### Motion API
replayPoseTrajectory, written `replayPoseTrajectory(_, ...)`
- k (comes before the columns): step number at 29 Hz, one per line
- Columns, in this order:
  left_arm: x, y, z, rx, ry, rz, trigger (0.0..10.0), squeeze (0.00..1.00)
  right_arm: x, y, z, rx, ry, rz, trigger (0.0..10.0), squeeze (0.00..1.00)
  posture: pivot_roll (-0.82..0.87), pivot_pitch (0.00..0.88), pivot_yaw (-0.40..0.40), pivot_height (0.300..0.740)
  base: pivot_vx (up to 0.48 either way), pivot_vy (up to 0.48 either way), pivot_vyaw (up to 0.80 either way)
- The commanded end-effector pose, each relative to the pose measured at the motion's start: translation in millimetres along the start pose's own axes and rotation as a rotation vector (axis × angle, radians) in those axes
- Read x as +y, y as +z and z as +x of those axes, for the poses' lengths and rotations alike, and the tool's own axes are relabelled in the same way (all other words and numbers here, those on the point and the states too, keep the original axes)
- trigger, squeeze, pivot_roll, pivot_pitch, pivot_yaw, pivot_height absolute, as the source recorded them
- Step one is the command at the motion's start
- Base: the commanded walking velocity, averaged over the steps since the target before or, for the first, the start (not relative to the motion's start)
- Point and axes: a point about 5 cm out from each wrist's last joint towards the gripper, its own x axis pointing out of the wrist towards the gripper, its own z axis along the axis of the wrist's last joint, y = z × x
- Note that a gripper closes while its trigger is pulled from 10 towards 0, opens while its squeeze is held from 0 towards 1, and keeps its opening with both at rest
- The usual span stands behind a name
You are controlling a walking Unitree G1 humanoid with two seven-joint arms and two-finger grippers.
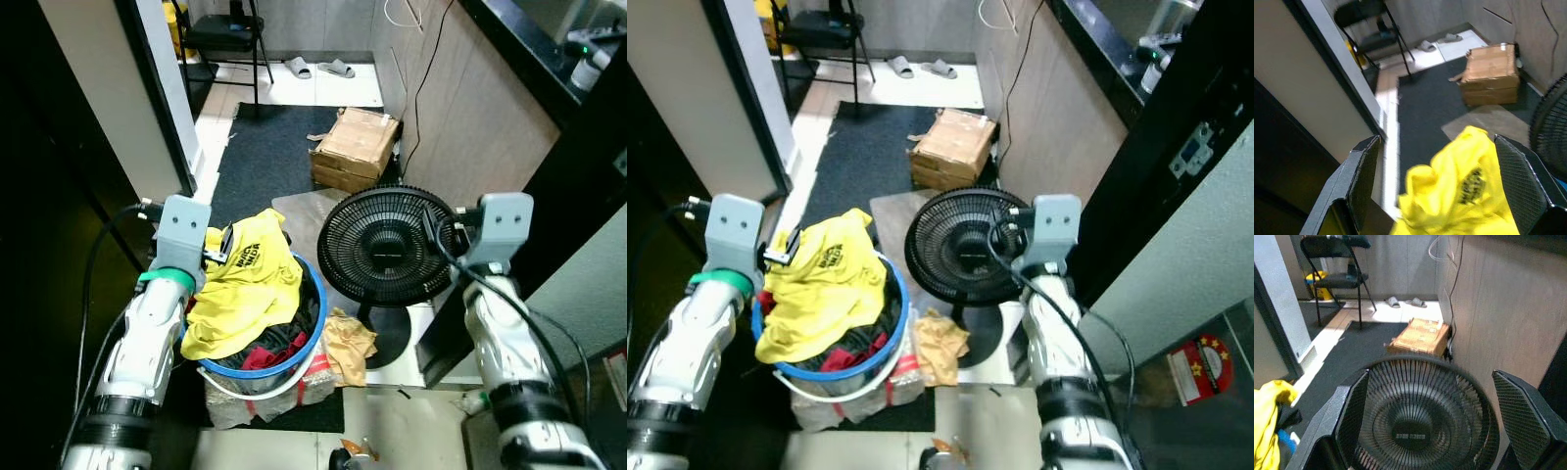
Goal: Clothes washing
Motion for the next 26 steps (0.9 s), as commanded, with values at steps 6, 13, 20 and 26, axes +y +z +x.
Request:
replayPoseTrajectory(6, 5.9, -1, 0.9, 0.015, -0.018, 0.012, 10.0, 0.0, 4.1, -6, -6.8, -0.006, -0.03, 0.029, 10.0, 0.0, 0.03, 0.039, 0.119, 0.74, 0.0, 0.0, 0.0)
replayPoseTrajectory(13, 2.0, -10, -4.1, 0.04, 0.026, -0.055, 10.0, 0.0, 8.8, 10, 3.3, -0.047, 0.064, -0.052, 10.0, 0.0, 0.03, 0.045, 0.052, 0.74, 0.0, 0.0, 0.0)
replayPoseTrajectory(20, -1.1, -19, -7.3, 0.069, 0.046, -0.108, 10.0, 0.0, 6.7, 18, 5.9, -0.077, 0.054, -0.064, 10.0, 0.0, 0.0, 0.043, 0.05, 0.74, 0.0, 0.0, 0.0)
replayPoseTrajectory(26, -4.1, -18, -1.9, 0.065, 0.033, -0.12, 10.0, 0.0, 0.8, 20, 4.6, -0.085, 0.037, -0.073, 10.0, 0.0, -0.04, 0.037, 0.055, 0.74, 0.0, 0.0, 0.0)
